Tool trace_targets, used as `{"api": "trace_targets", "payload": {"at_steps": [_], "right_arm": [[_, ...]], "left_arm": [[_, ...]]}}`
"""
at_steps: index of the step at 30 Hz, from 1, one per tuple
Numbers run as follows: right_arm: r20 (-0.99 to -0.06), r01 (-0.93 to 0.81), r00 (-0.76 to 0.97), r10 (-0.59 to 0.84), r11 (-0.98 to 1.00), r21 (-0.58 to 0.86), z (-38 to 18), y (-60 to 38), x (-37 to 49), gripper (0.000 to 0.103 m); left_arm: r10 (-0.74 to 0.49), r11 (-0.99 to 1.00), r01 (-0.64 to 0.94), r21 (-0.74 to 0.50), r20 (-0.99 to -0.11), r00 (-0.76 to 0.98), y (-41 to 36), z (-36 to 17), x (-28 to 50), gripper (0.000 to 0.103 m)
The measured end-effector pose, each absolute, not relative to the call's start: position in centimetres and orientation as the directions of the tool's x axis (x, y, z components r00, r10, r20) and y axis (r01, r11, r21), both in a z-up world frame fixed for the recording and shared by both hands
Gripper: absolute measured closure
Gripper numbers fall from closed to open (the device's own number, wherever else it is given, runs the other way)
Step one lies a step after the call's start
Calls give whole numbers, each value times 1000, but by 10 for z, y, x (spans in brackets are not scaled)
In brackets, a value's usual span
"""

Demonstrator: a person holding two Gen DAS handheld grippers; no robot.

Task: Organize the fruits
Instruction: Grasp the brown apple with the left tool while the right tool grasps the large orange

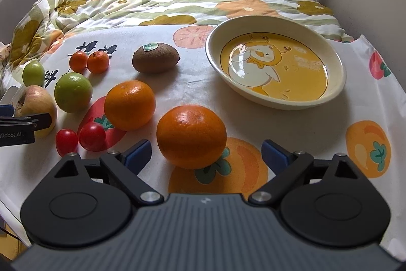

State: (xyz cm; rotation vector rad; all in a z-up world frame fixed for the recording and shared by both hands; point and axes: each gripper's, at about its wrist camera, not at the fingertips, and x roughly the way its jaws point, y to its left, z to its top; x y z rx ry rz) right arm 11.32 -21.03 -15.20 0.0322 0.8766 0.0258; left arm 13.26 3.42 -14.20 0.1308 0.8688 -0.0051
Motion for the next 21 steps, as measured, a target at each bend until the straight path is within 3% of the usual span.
{"api": "trace_targets", "payload": {"at_steps": [4, 17, 21], "right_arm": [[-777, -14, 628, 38, 999, 37, -155, -210, 119, 4], [-785, -44, 612, 96, 995, 88, -158, -207, 126, 25], [-783, -52, 615, 98, 995, 84, -157, -206, 126, 26]], "left_arm": [[9, 996, 67, 67, -772, 636, 36, -146, 134, 24], [7, 995, 74, 70, -774, 633, 36, -145, 133, 25], [13, 995, 67, 72, -770, 637, 40, -143, 129, 25]]}}
